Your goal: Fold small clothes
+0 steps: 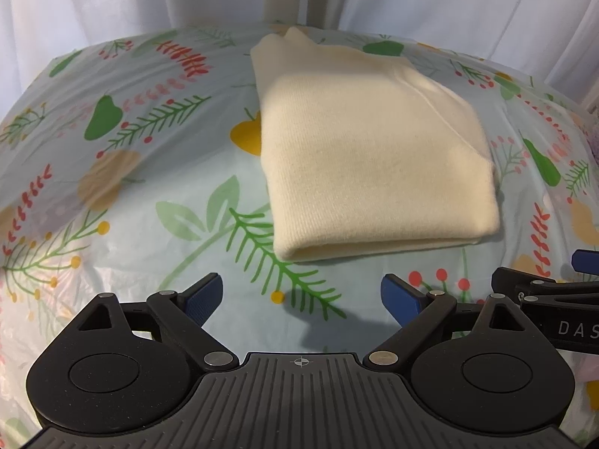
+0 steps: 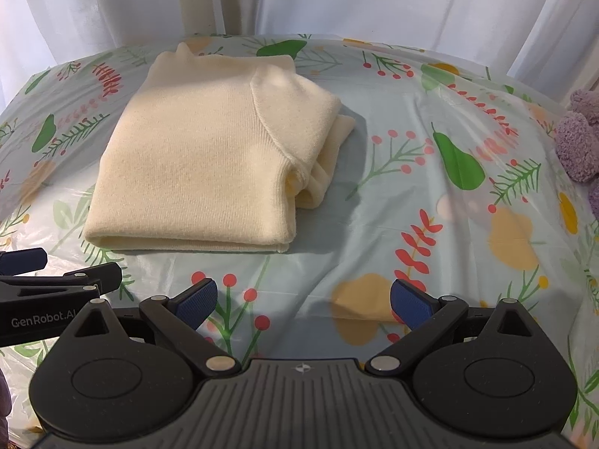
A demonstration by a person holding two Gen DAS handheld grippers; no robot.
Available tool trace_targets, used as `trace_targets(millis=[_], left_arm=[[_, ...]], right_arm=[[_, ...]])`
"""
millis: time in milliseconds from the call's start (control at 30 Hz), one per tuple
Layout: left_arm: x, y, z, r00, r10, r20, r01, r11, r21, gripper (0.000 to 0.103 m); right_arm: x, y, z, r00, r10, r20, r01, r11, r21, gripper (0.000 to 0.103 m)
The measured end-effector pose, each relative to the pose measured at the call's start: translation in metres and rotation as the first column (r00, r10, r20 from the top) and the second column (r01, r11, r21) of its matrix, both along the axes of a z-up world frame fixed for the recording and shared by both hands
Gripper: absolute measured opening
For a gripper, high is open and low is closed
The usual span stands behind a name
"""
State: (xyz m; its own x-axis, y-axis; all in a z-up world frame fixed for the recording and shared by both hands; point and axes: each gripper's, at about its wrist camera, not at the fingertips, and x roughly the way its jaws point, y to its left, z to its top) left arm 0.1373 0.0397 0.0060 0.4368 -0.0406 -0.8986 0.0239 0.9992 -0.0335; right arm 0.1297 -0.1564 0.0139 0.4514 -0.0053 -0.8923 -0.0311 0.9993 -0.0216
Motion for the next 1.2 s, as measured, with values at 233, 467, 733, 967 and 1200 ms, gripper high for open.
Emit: trace_targets(millis=[233,467,733,967,1200], left_arm=[[0.002,-0.002,-0.001,1.000,-0.006,-0.006,0.006,1.000,0.002,0.095],[0.005,-0.002,-0.003,1.000,-0.004,-0.017,0.004,1.000,-0.008,0.095],[0.009,-0.004,-0.006,0.999,-0.006,-0.032,0.006,1.000,-0.010,0.095],[0.010,-0.008,-0.008,0.999,-0.016,-0.038,0.016,1.000,-0.008,0.095],[0.011,-0.007,-0.008,0.999,-0.016,-0.041,0.015,1.000,-0.012,0.095]], right_arm=[[0.002,-0.002,0.001,1.000,-0.003,0.005,0.003,1.000,-0.004,0.099],[0.003,-0.003,0.000,1.000,-0.004,0.006,0.004,1.000,0.001,0.099],[0.004,-0.004,-0.002,1.000,-0.013,0.008,0.013,1.000,0.001,0.099],[0.005,-0.007,-0.002,1.000,-0.018,0.008,0.018,1.000,0.001,0.099],[0.006,-0.007,-0.002,1.000,-0.015,0.008,0.015,1.000,0.002,0.099]])
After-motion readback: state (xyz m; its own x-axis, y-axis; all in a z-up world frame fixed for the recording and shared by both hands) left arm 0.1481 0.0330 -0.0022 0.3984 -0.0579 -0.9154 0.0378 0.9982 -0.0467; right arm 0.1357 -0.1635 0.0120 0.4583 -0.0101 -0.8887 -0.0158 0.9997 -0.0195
